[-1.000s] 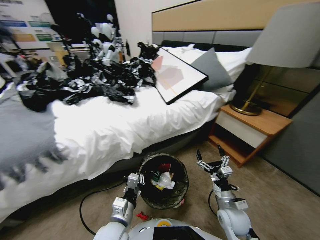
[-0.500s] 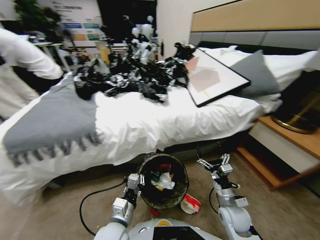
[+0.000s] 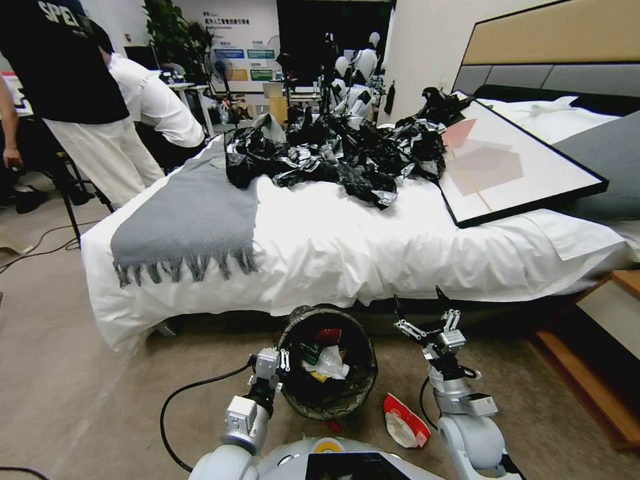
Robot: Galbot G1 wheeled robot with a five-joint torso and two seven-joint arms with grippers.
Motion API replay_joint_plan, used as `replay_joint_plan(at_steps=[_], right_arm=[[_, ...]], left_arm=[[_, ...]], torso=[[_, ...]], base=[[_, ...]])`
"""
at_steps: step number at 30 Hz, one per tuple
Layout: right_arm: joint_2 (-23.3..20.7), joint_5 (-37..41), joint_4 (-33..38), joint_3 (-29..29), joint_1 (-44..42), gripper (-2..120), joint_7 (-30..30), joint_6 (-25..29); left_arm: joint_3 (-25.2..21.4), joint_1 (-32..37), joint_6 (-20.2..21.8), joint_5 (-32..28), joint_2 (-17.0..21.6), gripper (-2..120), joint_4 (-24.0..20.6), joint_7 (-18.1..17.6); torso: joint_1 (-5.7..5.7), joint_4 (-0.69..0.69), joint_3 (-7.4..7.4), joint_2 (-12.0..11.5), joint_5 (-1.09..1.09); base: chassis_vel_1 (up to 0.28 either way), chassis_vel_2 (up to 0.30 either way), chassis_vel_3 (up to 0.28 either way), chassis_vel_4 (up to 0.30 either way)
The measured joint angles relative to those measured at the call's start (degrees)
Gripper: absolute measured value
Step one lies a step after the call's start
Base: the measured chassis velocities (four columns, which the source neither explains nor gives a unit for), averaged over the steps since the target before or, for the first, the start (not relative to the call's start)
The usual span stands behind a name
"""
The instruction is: Pick up the trash bin, then pick up the garbage from the floor and place it into the trash bin.
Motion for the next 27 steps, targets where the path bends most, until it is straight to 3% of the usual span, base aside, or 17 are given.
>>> replay_joint_plan(at_steps=[27], right_arm=[[-1.0, -1.0, 0.2, -0.5, -0.1, 100, 0.9, -1.0]], left_arm=[[-0.3, -0.2, 0.0, -0.3, 0.1, 1, -0.4, 0.0]], torso=[[0.00, 0.02, 0.00, 0.0, 0.00]], base=[[0.000, 0.000, 0.000, 0.000]])
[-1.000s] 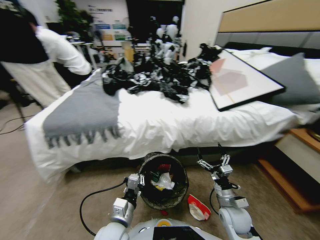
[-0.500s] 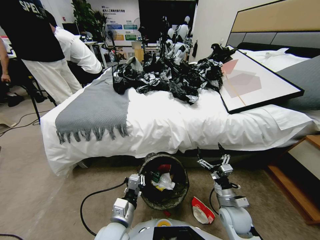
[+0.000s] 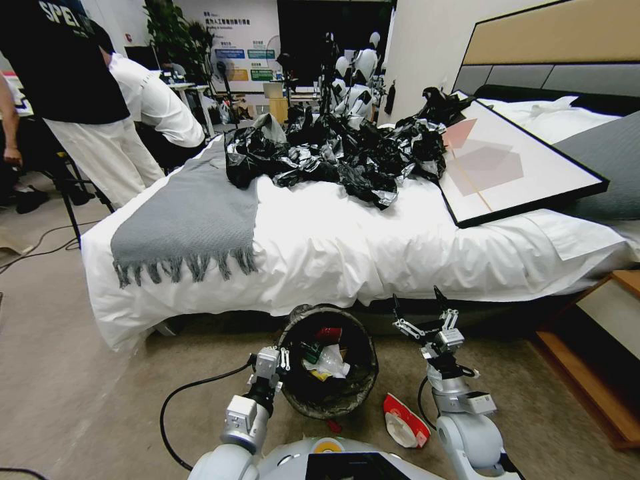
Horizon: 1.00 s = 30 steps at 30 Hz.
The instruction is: Pick up the trash bin, then pick up the garbage from the floor and place it into the trash bin.
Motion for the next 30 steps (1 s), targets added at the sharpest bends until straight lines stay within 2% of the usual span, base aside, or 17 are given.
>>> replay_joint_plan(at_steps=[1, 3, 5, 7, 8, 9, 10, 12, 13, 17, 21, 30], right_arm=[[-1.7, -0.3, 0.6, 0.2, -1.1, 100, 1.8, -2.2], [-2.4, -0.3, 0.7, 0.2, -1.6, 100, 2.6, -3.2], [-5.8, -0.4, 0.7, 0.9, -3.7, 100, 3.9, -7.5], [-6.6, -0.4, 0.5, 0.9, -4.1, 100, 4.2, -8.0], [-9.6, -0.1, -0.1, 0.7, -5.1, 100, 5.1, -10.4], [-9.6, -0.1, -0.1, 0.7, -5.1, 100, 5.1, -10.4], [-12.9, 0.5, -0.7, 0.2, -6.0, 100, 6.1, -12.4], [-16.0, 1.0, -1.3, -0.4, -6.9, 100, 6.5, -14.3], [-16.0, 1.0, -1.3, -0.4, -6.9, 100, 6.5, -14.3], [-22.6, 0.8, -3.7, -1.3, -9.4, 100, 5.5, -17.0], [-24.9, 0.7, -5.9, -1.4, -11.0, 100, 2.6, -17.4], [-26.2, 0.2, -10.1, -1.4, -12.8, 100, -6.2, -16.2]], left_arm=[[-0.1, -0.1, 0.0, -0.2, 0.1, 1, 0.0, 0.0], [-0.1, -0.2, 0.0, -0.2, 0.1, 1, 0.0, 0.0], [-0.1, -0.4, 0.1, -0.4, 0.2, 1, 0.0, -0.1], [-0.1, -0.5, 0.1, -0.4, 0.2, 1, 0.0, -0.1], [-0.1, -0.6, 0.1, -0.4, 0.2, 1, 0.0, -0.1], [-0.1, -0.6, 0.1, -0.4, 0.2, 1, 0.0, -0.1], [-0.1, -0.7, 0.1, -0.5, 0.3, 1, 0.1, -0.1], [-0.1, -0.7, 0.1, -0.5, 0.3, 1, 0.1, -0.1], [-0.1, -0.7, 0.1, -0.5, 0.3, 1, 0.1, -0.1], [-0.2, -0.6, 0.1, -0.5, 0.4, 1, -0.1, -0.1], [-0.2, -0.5, 0.1, -0.5, 0.4, 1, -0.2, -0.2], [-0.1, -0.4, 0.1, -0.4, 0.5, 1, -0.5, -0.2]], torso=[[0.00, 0.00, 0.00, 0.0, -0.01], [0.00, 0.00, 0.00, 0.0, -0.01], [0.00, -0.02, 0.00, 0.0, 0.00], [0.00, -0.02, 0.00, 0.0, -0.01], [0.00, -0.02, 0.00, 0.0, 0.02], [0.00, -0.02, 0.00, 0.0, 0.02], [0.00, 0.00, 0.00, 0.0, -0.01], [0.00, 0.01, 0.00, 0.0, 0.00], [0.00, 0.01, 0.00, 0.0, 0.00], [0.00, 0.00, 0.00, 0.0, 0.01], [0.00, 0.00, 0.00, 0.0, 0.01], [0.00, -0.01, 0.00, 0.0, 0.00]], base=[[0.000, 0.000, 0.000, 0.000], [0.000, 0.000, 0.000, 0.000], [0.000, 0.000, 0.000, 0.000], [0.000, 0.000, 0.000, 0.000], [0.000, 0.000, 0.000, 0.000], [0.000, 0.000, 0.000, 0.000], [0.000, 0.000, 0.000, 0.000], [0.000, 0.000, 0.000, 0.000], [0.000, 0.000, 0.000, 0.000], [0.000, 0.000, 0.000, 0.000], [0.000, 0.000, 0.000, 0.000], [0.000, 0.000, 0.000, 0.000]])
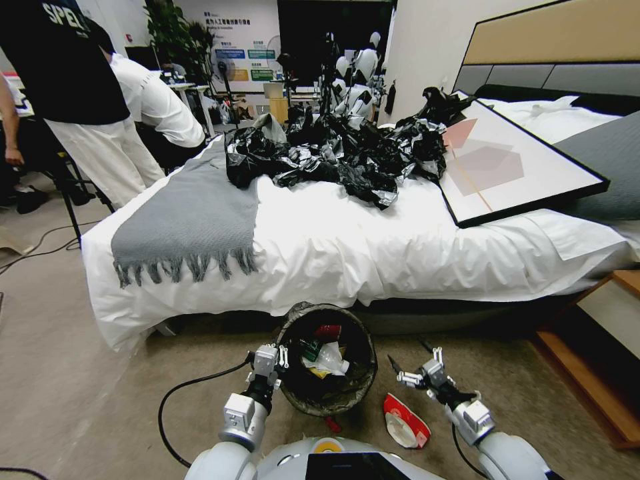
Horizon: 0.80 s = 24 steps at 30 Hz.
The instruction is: Pick up the trash bin, then pick up the garbage from the floor and place it into the trash bin.
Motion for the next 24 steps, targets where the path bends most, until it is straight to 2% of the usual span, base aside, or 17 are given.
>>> replay_joint_plan(at_steps=[4, 7, 13, 24], right_arm=[[-1.0, 0.0, -1.5, 0.4, -0.6, 100, -4.1, 0.7], [-2.6, -0.7, -5.1, 1.0, -0.8, 100, -11.4, 2.0], [-2.7, -1.6, -9.7, 1.1, 0.6, 100, -18.2, 3.5], [-1.7, -2.8, -16.4, 0.4, 3.7, 100, -22.2, 5.0]], left_arm=[[0.0, 0.0, 0.0, 0.1, 0.1, 1, 0.0, 0.0], [0.3, 0.0, 0.0, 0.2, 0.0, 1, 0.0, 0.0], [0.3, 0.0, 0.0, 0.2, 0.1, 1, 0.0, 0.0], [0.2, 0.0, -0.1, 0.4, 0.1, 1, -0.1, 0.1]], torso=[[0.00, 0.00, 0.00, 0.0, -0.01], [0.00, 0.00, 0.00, 0.0, -0.01], [0.00, 0.00, 0.00, 0.0, 0.00], [0.00, 0.00, 0.00, 0.0, -0.01]], base=[[0.000, 0.000, 0.000, 0.000], [0.000, 0.000, 0.000, 0.000], [0.000, 0.000, 0.000, 0.000], [0.000, 0.000, 0.000, 0.000]])
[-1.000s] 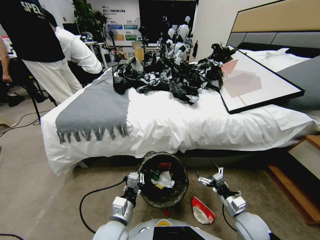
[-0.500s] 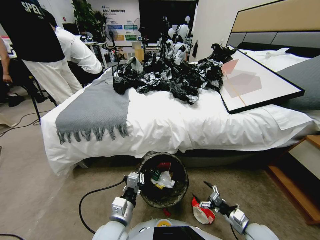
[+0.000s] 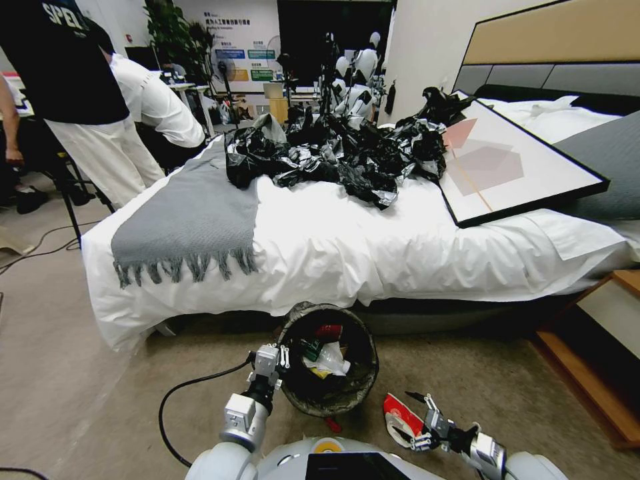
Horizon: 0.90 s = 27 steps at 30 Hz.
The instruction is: Pick up the trash bin, then pick up the garbage from the floor and place it into the trash bin.
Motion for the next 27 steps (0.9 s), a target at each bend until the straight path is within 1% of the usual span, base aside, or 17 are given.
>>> replay_joint_plan(at_steps=[6, 11, 27], right_arm=[[0.8, -0.5, -4.4, -0.6, 1.8, 100, -0.6, 1.0], [1.4, -1.1, -6.5, -1.0, 2.8, 100, -0.7, 1.3], [5.2, -3.9, -15.1, -3.4, 7.9, 100, 0.2, 2.9]], left_arm=[[0.0, 0.0, 0.0, 0.2, -0.2, 1, 0.1, 0.0], [0.0, 0.0, 0.0, 0.2, -0.2, 1, 0.1, 0.0], [-0.1, 0.6, 0.0, 0.4, -0.1, 1, -0.3, 0.0]], torso=[[0.00, 0.00, 0.00, 0.0, 0.00], [0.00, 0.00, 0.00, 0.0, 0.00], [0.00, 0.00, 0.00, 0.0, 0.00]], base=[[0.000, 0.000, 0.000, 0.000], [0.000, 0.000, 0.000, 0.000], [0.000, 0.000, 0.000, 0.000]])
